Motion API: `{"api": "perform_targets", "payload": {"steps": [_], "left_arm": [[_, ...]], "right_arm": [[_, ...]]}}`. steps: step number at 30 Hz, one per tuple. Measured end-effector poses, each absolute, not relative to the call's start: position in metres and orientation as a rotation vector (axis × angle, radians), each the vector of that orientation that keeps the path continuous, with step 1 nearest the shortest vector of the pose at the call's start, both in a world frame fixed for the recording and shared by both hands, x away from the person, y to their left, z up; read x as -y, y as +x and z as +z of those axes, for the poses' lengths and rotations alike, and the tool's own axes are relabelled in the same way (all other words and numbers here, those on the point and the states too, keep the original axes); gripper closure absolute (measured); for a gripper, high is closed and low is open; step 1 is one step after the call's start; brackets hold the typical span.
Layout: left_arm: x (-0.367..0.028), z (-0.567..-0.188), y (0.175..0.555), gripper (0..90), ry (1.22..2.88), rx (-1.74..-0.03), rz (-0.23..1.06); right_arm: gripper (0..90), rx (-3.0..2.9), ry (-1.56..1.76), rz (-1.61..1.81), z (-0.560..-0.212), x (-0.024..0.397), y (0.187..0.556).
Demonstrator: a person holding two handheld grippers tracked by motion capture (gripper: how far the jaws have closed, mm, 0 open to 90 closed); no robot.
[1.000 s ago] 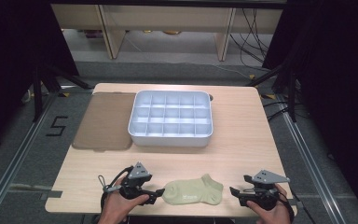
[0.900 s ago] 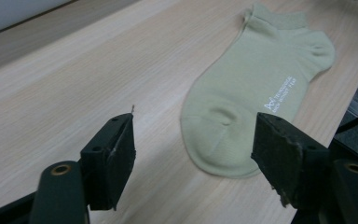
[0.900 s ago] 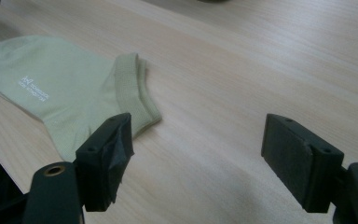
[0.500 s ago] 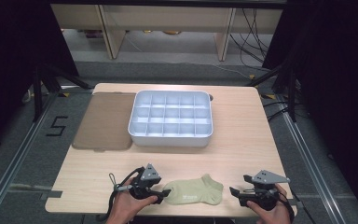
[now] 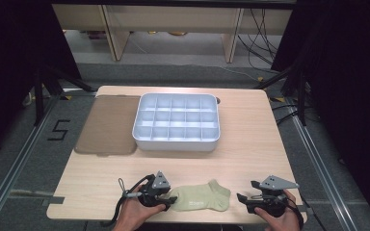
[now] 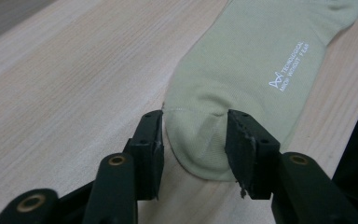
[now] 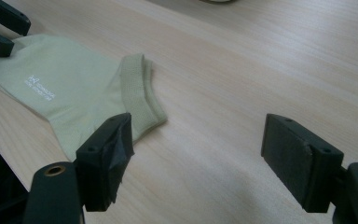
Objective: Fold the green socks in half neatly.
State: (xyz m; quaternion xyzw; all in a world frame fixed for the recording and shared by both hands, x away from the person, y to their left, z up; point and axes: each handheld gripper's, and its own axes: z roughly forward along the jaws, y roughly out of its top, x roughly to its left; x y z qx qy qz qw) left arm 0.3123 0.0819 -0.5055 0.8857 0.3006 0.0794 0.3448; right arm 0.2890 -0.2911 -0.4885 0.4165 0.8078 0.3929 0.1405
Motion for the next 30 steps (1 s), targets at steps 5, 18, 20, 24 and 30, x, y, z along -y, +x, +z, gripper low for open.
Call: {"api": "perform_targets", "payload": {"steps": [5, 18, 20, 24, 30], "left_arm": [[-0.0804, -0.5056, 0.3117, 63.8, 2.294, -0.790, 0.166], [-0.0815, -0.5064, 0.3112, 83.6, 2.267, -0.782, 0.115], [-0.0823, -0.5056, 0.3117, 84.0, 2.266, -0.769, 0.117], [-0.0834, -0.5040, 0.3118, 84.2, 2.267, -0.770, 0.128], [-0.0837, -0.5009, 0.3110, 84.4, 2.263, -0.783, 0.140]], "right_arm": [[25.8, -2.325, 1.253, 1.130, -0.4876, 0.2892, 0.2862], [26.0, -2.334, 1.186, 1.125, -0.4879, 0.2891, 0.2878], [26.2, -2.334, 1.182, 1.134, -0.4884, 0.2888, 0.2883], [27.6, -2.347, 1.203, 1.154, -0.4875, 0.2873, 0.2868], [30.2, -2.363, 1.184, 1.169, -0.4864, 0.2872, 0.2875]]}}
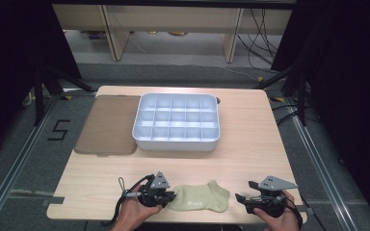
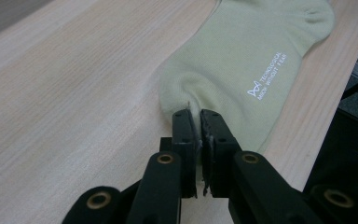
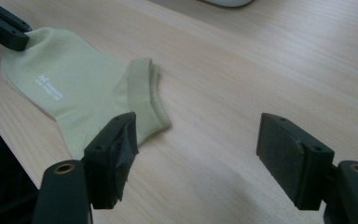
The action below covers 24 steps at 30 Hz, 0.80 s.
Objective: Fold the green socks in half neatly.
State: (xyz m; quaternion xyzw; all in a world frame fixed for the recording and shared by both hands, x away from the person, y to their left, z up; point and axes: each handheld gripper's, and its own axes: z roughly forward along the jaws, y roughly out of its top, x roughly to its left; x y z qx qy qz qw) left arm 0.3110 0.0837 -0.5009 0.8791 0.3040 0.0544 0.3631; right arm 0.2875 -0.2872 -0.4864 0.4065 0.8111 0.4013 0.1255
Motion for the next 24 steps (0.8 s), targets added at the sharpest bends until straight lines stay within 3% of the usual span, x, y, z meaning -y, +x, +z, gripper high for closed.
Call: {"api": "perform_targets", "payload": {"steps": [24], "left_arm": [[-0.129, -0.486, 0.326, 84.5, 2.275, -0.845, 0.175]], "right_arm": [[36.6, -2.396, 1.146, 1.192, -0.485, 0.274, 0.288]]}}
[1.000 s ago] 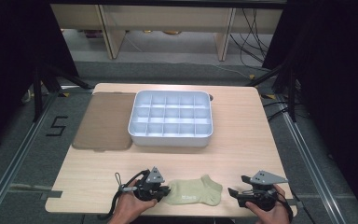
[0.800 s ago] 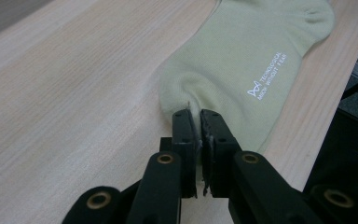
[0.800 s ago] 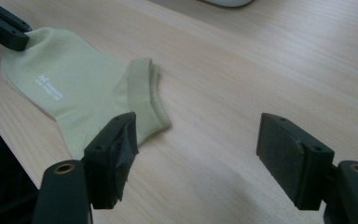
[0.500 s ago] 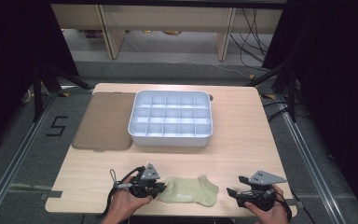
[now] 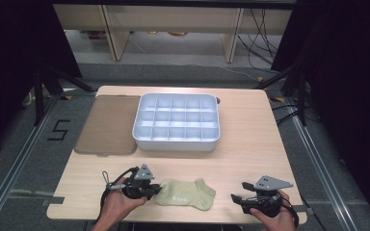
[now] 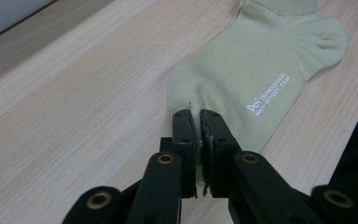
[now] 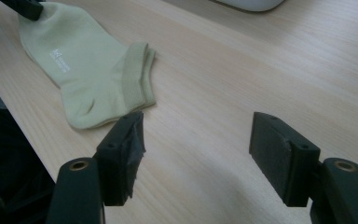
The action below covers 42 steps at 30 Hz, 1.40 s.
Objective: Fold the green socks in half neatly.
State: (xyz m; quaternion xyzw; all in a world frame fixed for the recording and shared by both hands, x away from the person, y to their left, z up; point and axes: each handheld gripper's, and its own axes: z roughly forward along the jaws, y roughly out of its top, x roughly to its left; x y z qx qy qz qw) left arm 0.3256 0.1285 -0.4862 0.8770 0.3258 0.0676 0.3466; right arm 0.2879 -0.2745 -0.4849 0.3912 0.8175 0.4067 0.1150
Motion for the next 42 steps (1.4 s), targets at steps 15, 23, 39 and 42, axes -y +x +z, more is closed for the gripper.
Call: {"api": "perform_targets", "payload": {"steps": [15, 23, 39, 42], "left_arm": [[-0.146, -0.479, 0.328, 84.3, 2.292, -0.855, 0.169], [-0.143, -0.473, 0.326, 84.3, 2.287, -0.850, 0.146], [-0.139, -0.461, 0.323, 84.2, 2.287, -0.811, 0.163], [-0.136, -0.458, 0.322, 84.2, 2.278, -0.806, 0.160]], "right_arm": [[54.6, -2.485, 1.031, 1.273, -0.482, 0.241, 0.295], [77.5, -2.577, 0.892, 1.230, -0.485, 0.203, 0.307], [85.3, -2.670, 0.797, 1.121, -0.499, 0.158, 0.334], [86.5, -2.682, 0.811, 1.113, -0.505, 0.153, 0.338]]}}
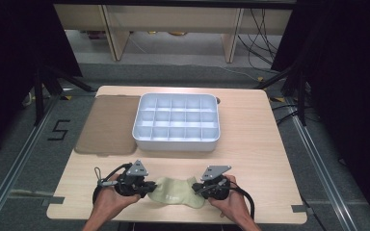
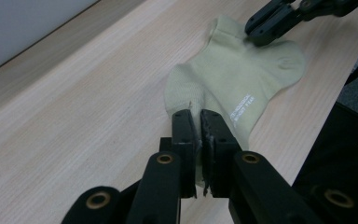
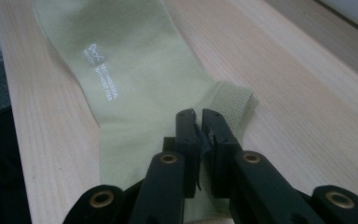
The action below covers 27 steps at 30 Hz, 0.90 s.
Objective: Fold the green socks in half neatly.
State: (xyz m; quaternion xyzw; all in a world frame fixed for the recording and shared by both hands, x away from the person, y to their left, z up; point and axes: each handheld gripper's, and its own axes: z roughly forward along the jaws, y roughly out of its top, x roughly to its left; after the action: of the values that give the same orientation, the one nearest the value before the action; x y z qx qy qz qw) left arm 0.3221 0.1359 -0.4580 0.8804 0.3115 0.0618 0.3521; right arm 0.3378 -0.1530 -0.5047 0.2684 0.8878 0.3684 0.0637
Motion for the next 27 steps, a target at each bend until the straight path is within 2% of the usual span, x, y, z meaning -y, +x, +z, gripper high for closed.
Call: {"api": "perform_targets", "payload": {"steps": [18, 27], "left_arm": [[-0.099, -0.448, 0.331, 84.3, 2.254, -0.727, 0.103], [-0.094, -0.451, 0.333, 84.3, 2.251, -0.755, 0.083]], "right_arm": [[88.0, -2.718, 0.779, 1.144, -0.510, 0.135, 0.347], [87.2, -2.705, 0.777, 1.171, -0.498, 0.144, 0.346]]}}
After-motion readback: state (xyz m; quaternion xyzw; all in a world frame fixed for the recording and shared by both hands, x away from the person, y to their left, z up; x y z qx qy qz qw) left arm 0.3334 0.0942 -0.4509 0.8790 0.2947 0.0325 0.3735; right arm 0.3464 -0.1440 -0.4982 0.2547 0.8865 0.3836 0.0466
